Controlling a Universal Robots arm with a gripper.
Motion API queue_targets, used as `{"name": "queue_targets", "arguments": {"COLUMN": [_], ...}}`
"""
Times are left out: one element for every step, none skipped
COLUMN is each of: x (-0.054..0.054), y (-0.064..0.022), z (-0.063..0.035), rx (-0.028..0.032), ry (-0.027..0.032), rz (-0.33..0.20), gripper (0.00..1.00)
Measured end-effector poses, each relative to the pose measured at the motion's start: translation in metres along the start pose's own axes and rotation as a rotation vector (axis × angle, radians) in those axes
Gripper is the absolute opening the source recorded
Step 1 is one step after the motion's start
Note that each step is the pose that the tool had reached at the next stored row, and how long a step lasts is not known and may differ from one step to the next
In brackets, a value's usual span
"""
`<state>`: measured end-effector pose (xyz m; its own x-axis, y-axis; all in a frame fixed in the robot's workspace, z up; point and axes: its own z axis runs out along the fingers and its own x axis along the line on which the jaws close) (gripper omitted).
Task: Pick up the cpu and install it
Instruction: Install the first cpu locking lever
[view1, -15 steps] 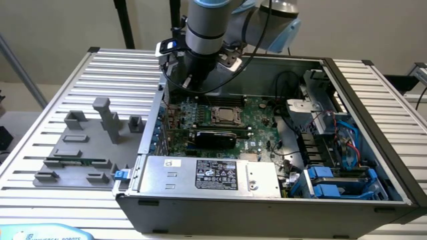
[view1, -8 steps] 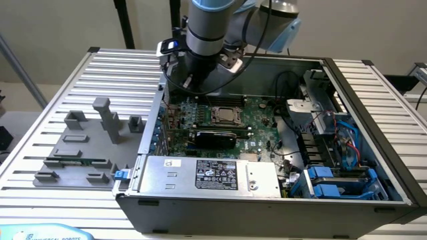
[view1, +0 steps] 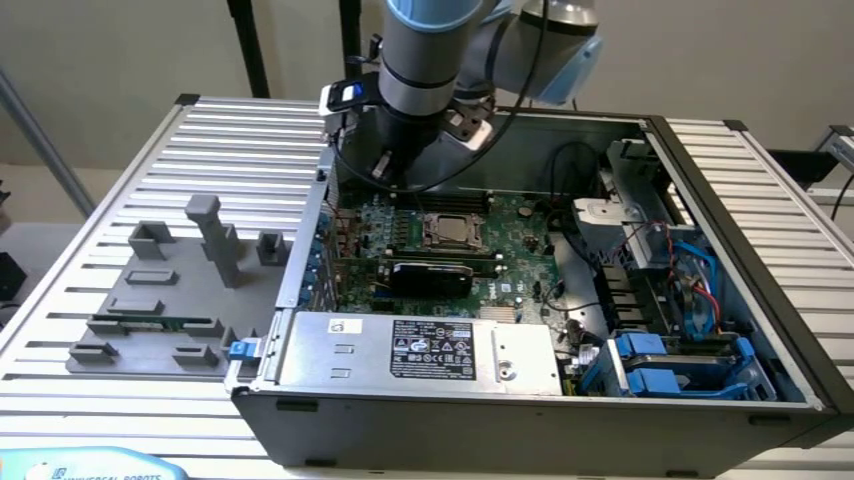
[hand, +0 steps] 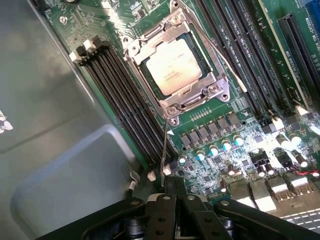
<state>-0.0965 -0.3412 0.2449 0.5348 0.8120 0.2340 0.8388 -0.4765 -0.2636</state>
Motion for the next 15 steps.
{"name": "queue_targets", "arguments": {"x": [0.000,0.001,0.001,0.002,0.002,0.003,0.003,0.004,0.005,0.006,0.007,0.008,0.009,0.010,0.011], "y": [0.0017,0.0035,0.0055,0.0075,0.0096,0.0117,0.0142,0.0166,0.0191,0.0217,0.0243,0.0271,0.0300,0.0331,0.0362], "z": [-0.0004,-0.0008,-0.0012,-0.0016,-0.0020,-0.0024,-0.0028,-0.0032,-0.0036,-0.0040,-0.0044,-0.0048,-0.0052,-0.0056,-0.0061], "rx": [0.0014,0.0028,0.0040,0.0052,0.0063,0.0074,0.0085,0.0095,0.0105,0.0116,0.0125,0.0136,0.0145,0.0155,0.0165], "ry": [0.0042,0.0080,0.0118,0.0153,0.0187,0.0221,0.0256,0.0288,0.0319,0.0350,0.0381,0.0412,0.0441,0.0471,0.0501], "rz": [-0.001,-0.001,-0.002,-0.003,-0.004,-0.004,-0.005,-0.006,-0.006,-0.007,-0.007,-0.008,-0.009,-0.009,-0.010], "gripper": [0.11,0.11,0.11,0.11,0.11,0.11,0.11,0.11,0.11,0.11,0.11,0.11,0.11,0.11,0.11]}}
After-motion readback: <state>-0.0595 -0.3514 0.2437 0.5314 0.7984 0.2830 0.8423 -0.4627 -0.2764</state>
